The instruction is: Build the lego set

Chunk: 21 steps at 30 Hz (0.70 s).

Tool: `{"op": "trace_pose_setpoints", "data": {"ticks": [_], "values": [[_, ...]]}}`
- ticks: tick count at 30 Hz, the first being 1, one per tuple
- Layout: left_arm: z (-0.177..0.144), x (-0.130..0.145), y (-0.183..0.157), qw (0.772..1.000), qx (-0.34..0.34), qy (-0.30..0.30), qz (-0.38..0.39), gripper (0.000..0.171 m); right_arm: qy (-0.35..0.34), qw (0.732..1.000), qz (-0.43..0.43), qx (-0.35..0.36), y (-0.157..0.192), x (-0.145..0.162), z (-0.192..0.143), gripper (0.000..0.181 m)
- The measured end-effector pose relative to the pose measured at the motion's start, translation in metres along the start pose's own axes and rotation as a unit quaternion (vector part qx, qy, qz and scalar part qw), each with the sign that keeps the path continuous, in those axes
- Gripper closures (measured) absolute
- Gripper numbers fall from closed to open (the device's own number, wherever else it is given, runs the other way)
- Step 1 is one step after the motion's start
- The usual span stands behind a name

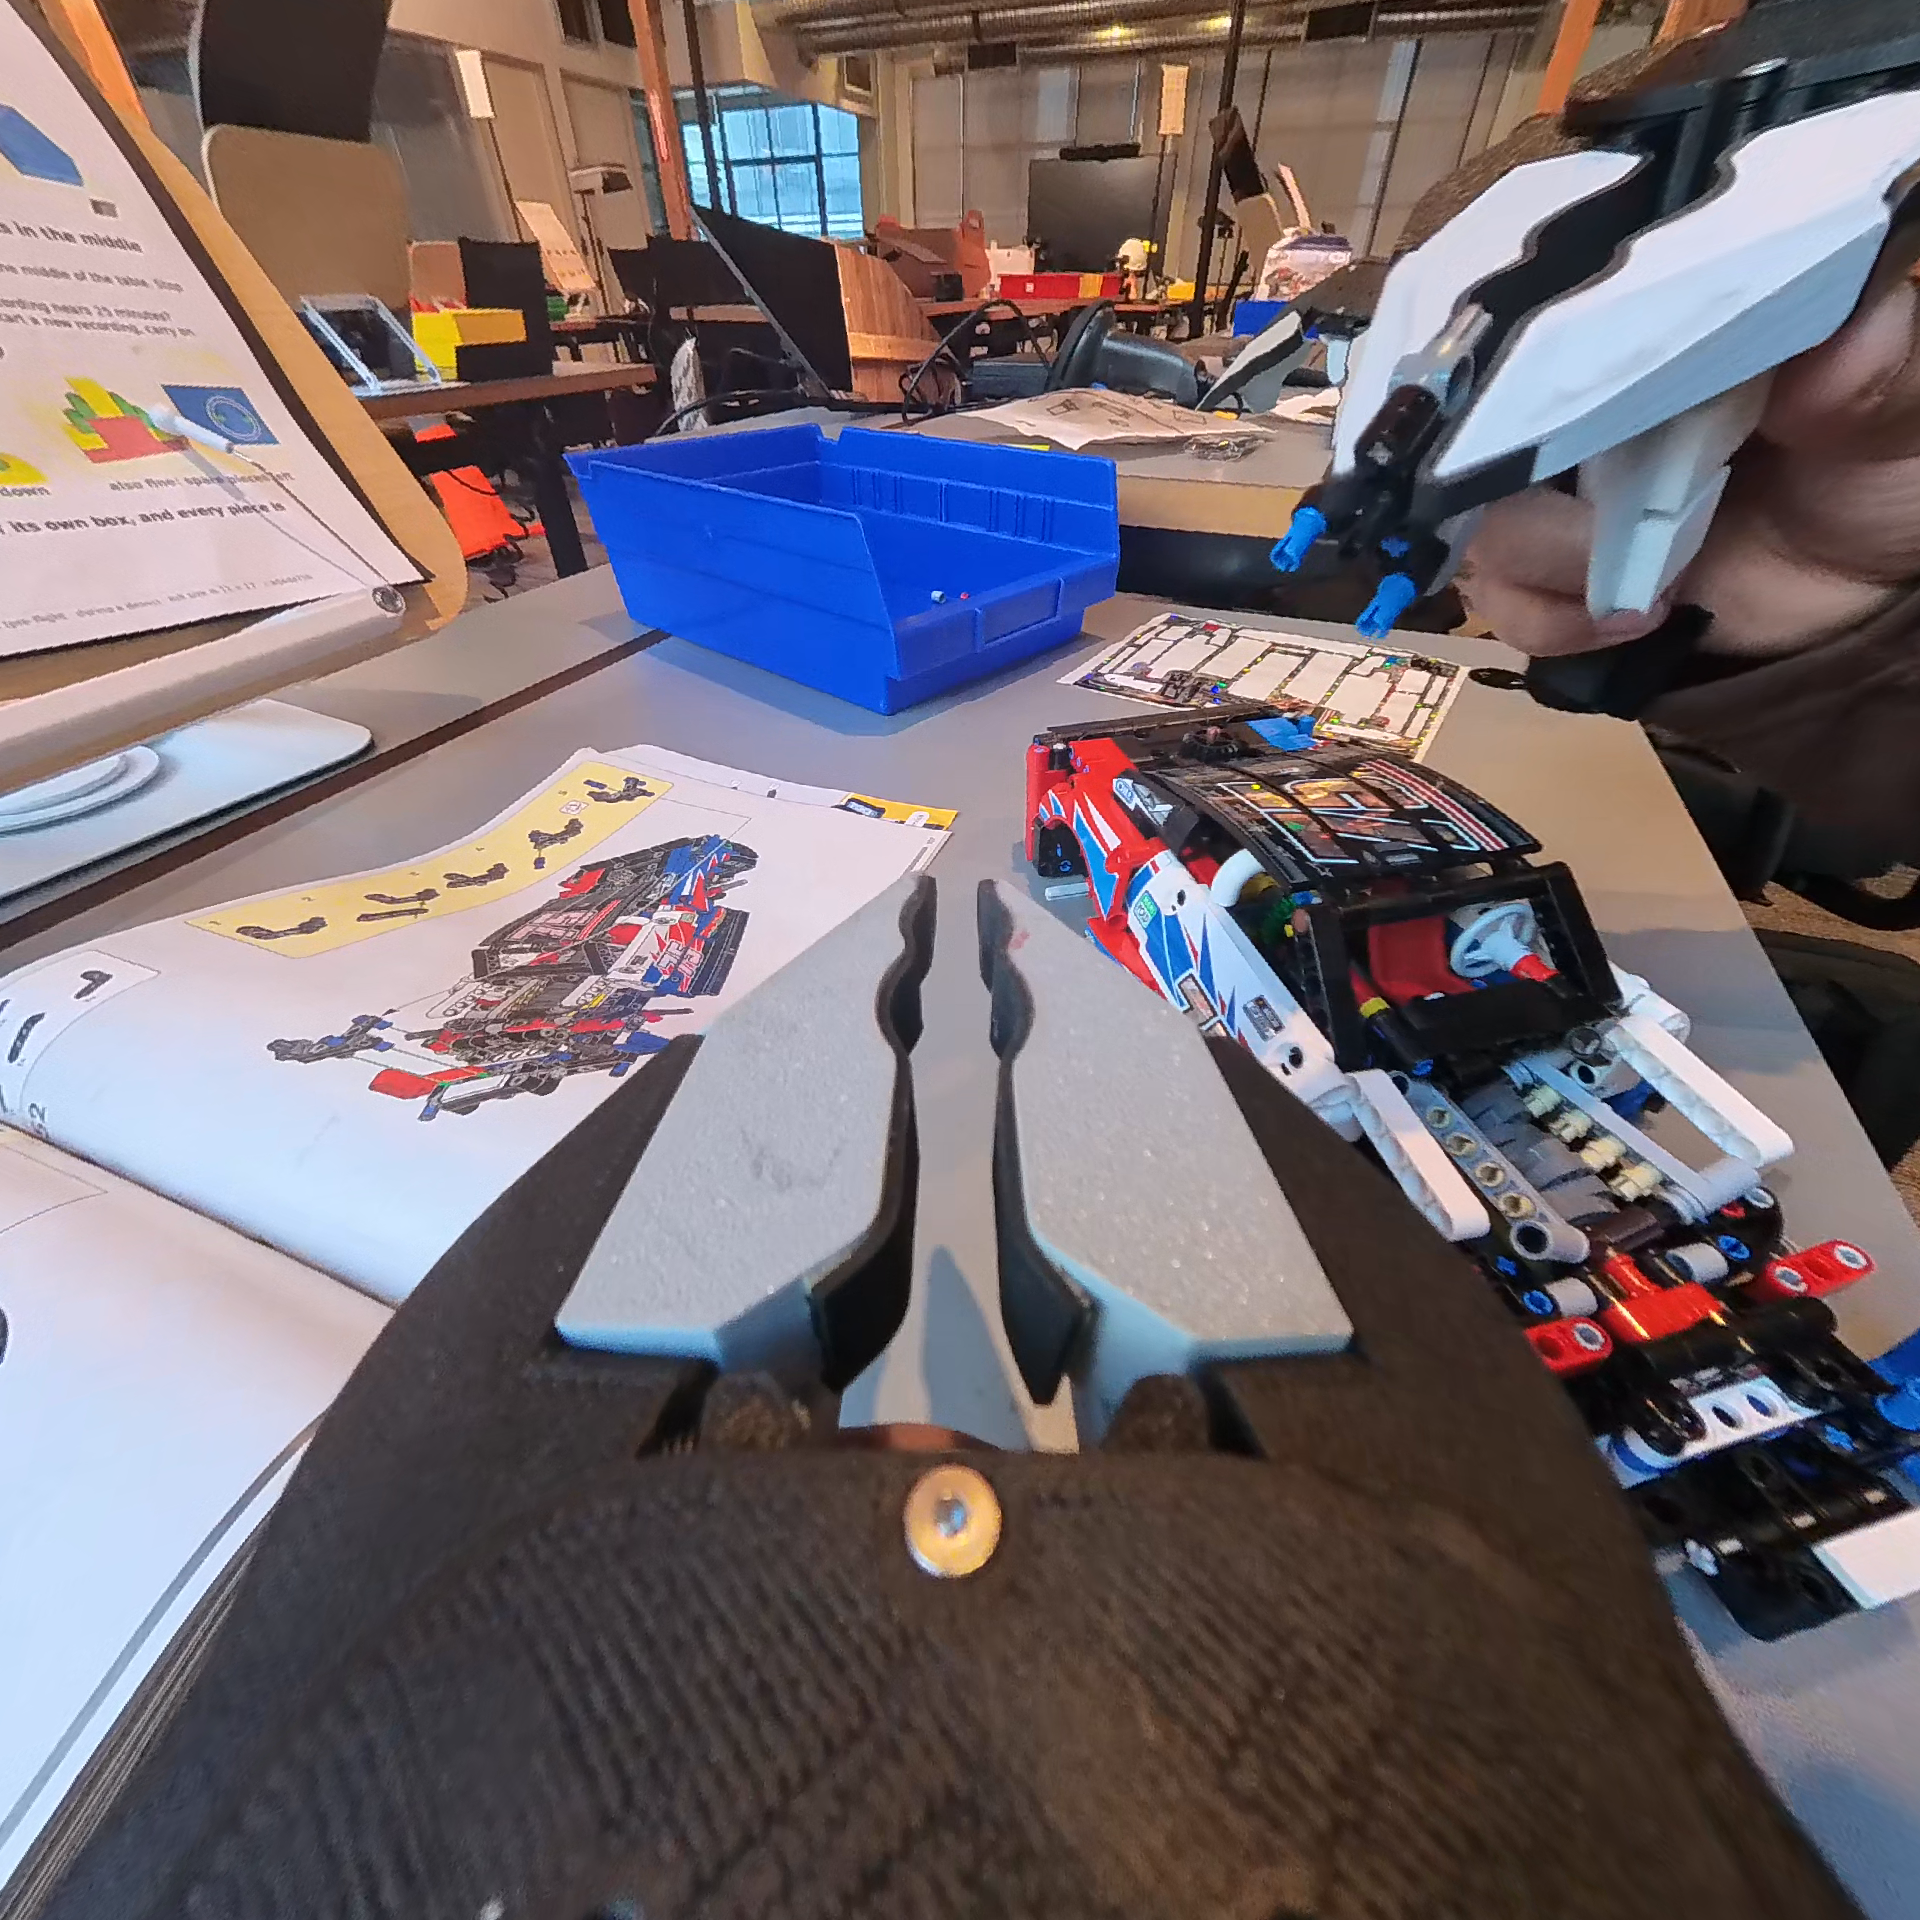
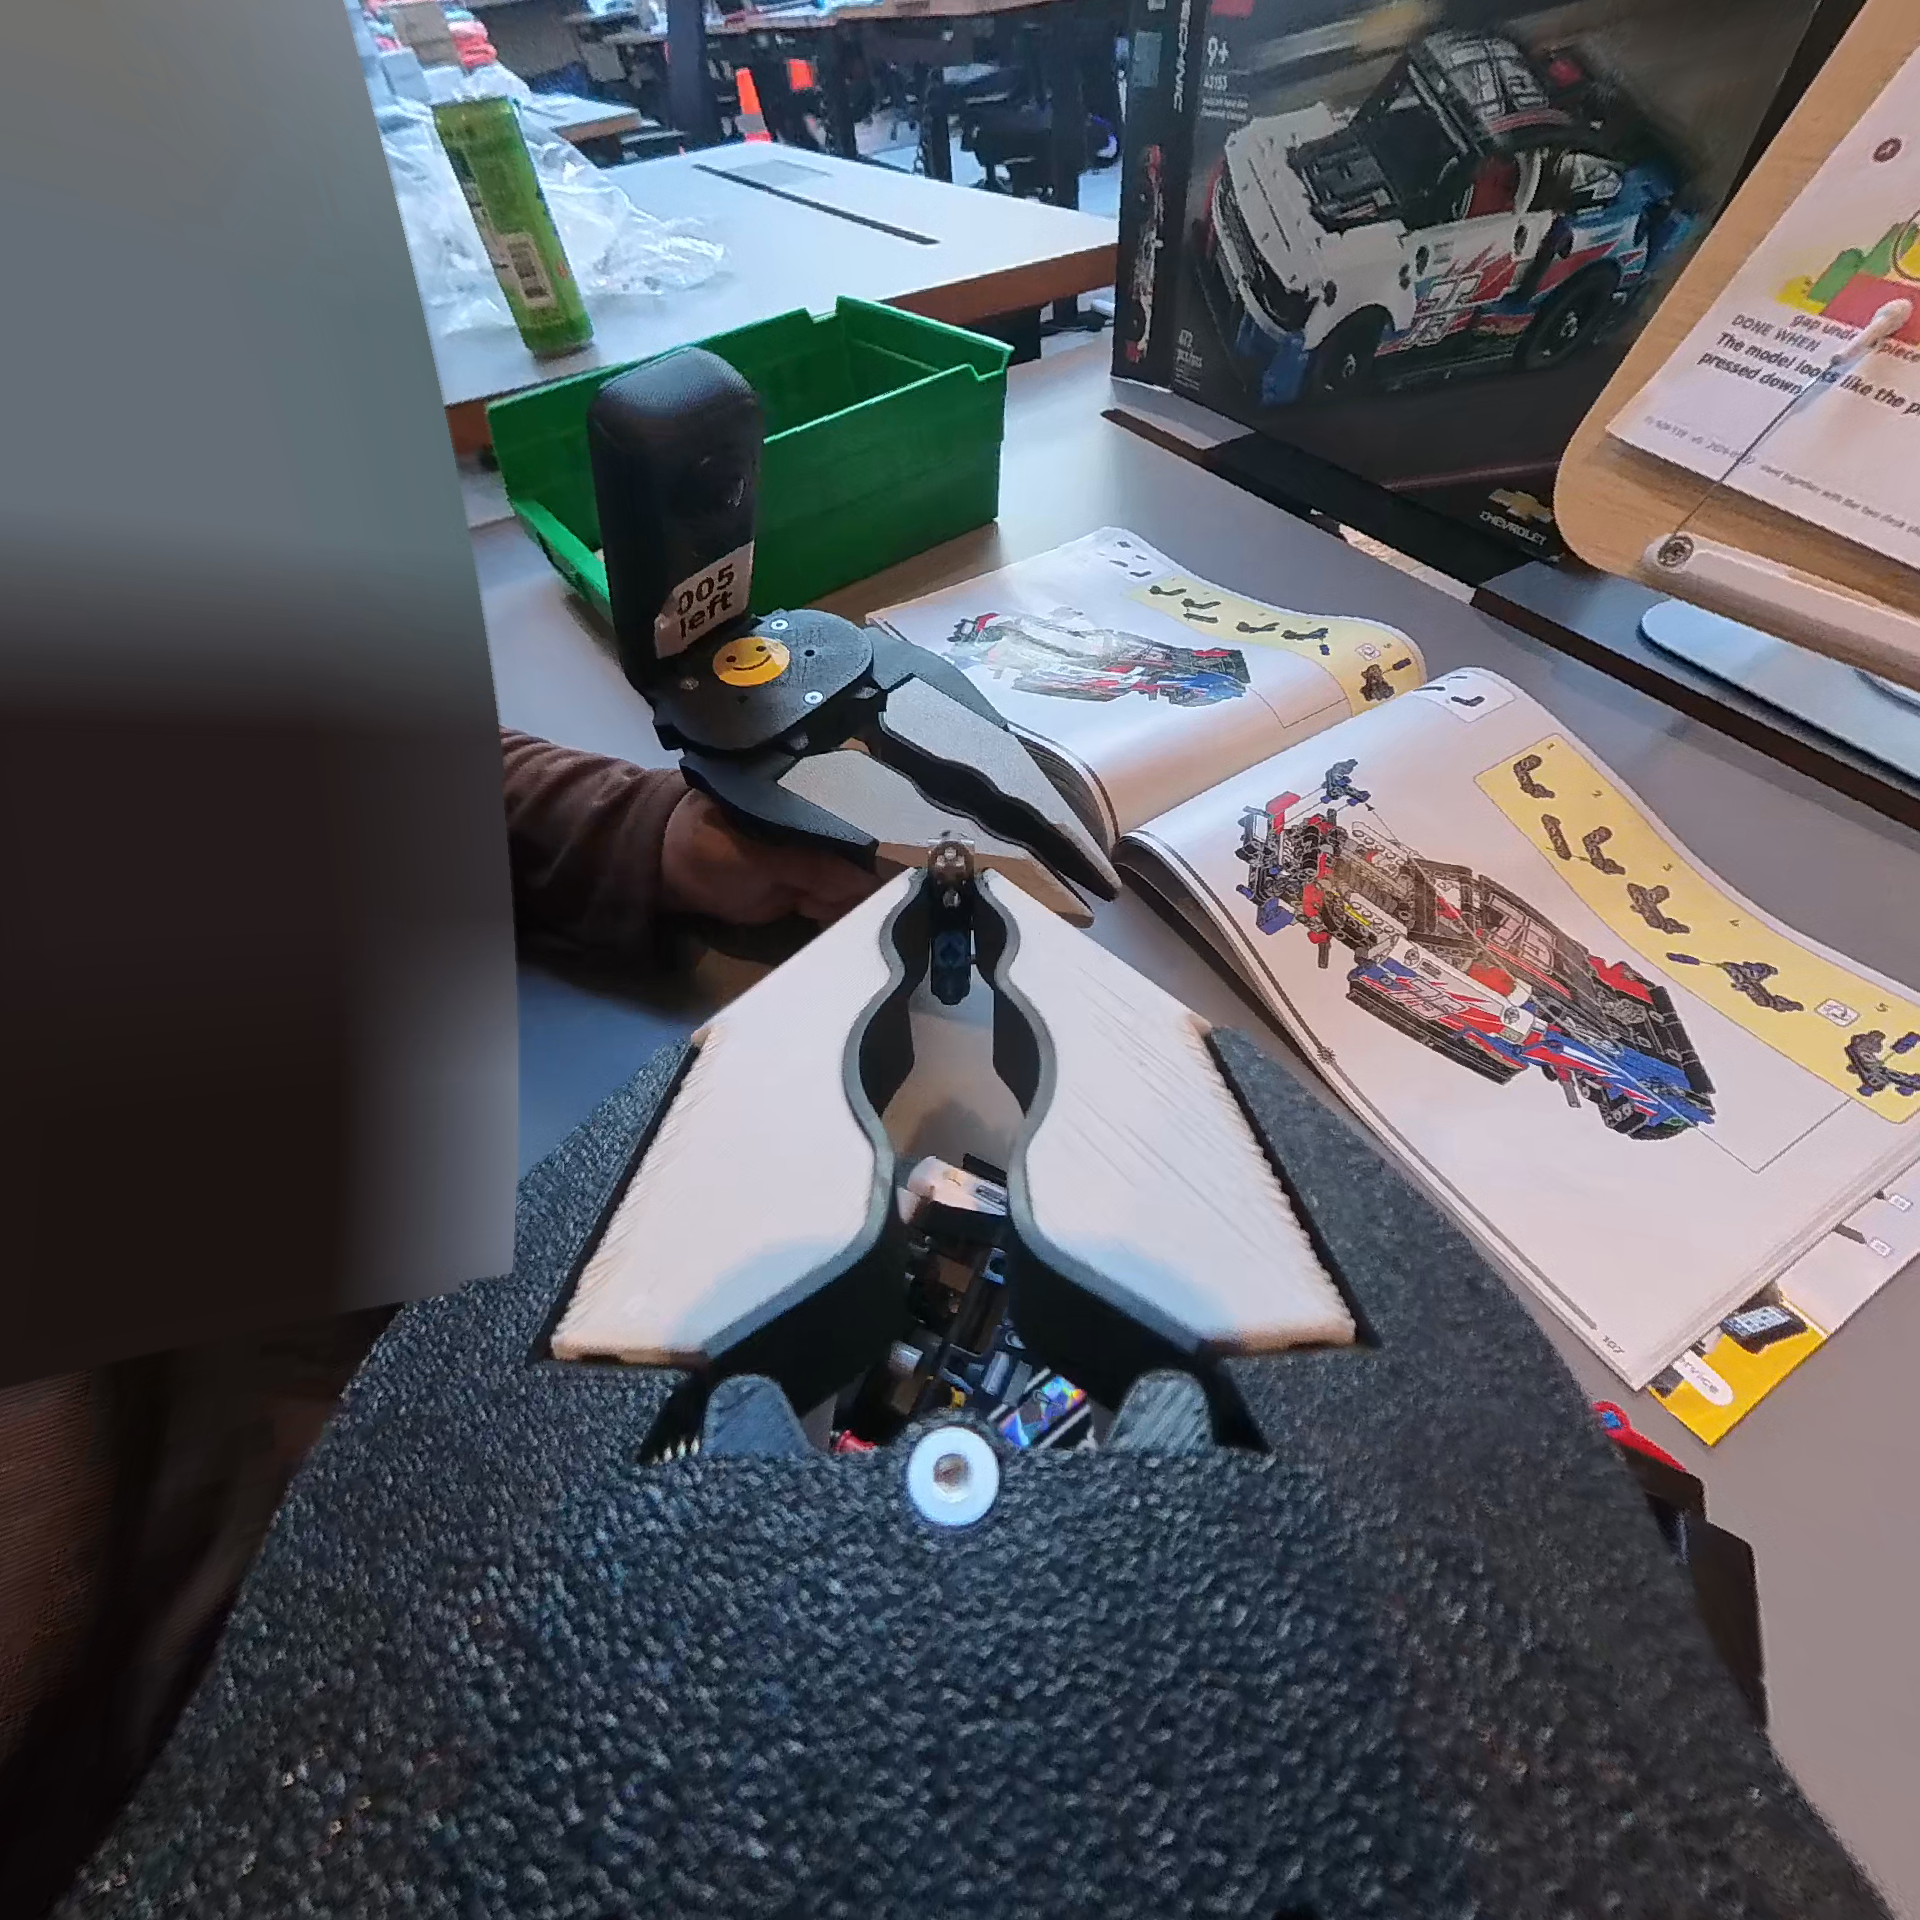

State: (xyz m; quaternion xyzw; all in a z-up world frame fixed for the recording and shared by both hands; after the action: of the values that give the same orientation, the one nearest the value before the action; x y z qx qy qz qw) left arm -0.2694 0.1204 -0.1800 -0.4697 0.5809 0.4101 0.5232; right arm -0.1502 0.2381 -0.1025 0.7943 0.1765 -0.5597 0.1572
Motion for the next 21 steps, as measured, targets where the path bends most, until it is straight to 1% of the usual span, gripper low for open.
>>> {"op": "trace_pose_setpoints", "data": {"ticks": [6,14,18,21], "values": [[0.001,0.000,-0.001,1.000,-0.001,0.003,0.005,0.167,0.019,1.000,0.004,-0.008,0.006,0.000,0.003,0.174],[0.002,0.001,0.002,1.000,0.001,0.017,-0.002,0.166,0.077,0.997,0.004,0.008,0.011,0.011,0.008,0.174],[0.004,0.002,0.003,1.000,0.002,0.021,-0.009,0.166,0.084,0.996,0.028,0.023,0.012,0.018,0.004,0.174],[0.005,0.002,0.003,1.000,0.004,0.025,-0.007,0.165,0.081,0.995,0.049,0.020,0.022,0.020,0.001,0.174]]}}
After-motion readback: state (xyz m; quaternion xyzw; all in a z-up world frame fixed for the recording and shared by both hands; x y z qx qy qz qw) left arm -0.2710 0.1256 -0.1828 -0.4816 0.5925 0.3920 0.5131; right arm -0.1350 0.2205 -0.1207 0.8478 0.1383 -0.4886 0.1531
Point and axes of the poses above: each gripper's, where its closed fingertips meet, z out along the fingers, x out of its underside, y = z × x across the jaws, the point moved 8 cm from there along -z, back along the fingers, and after that the axes turned 9 degrees about x, right-handed, at the moved point
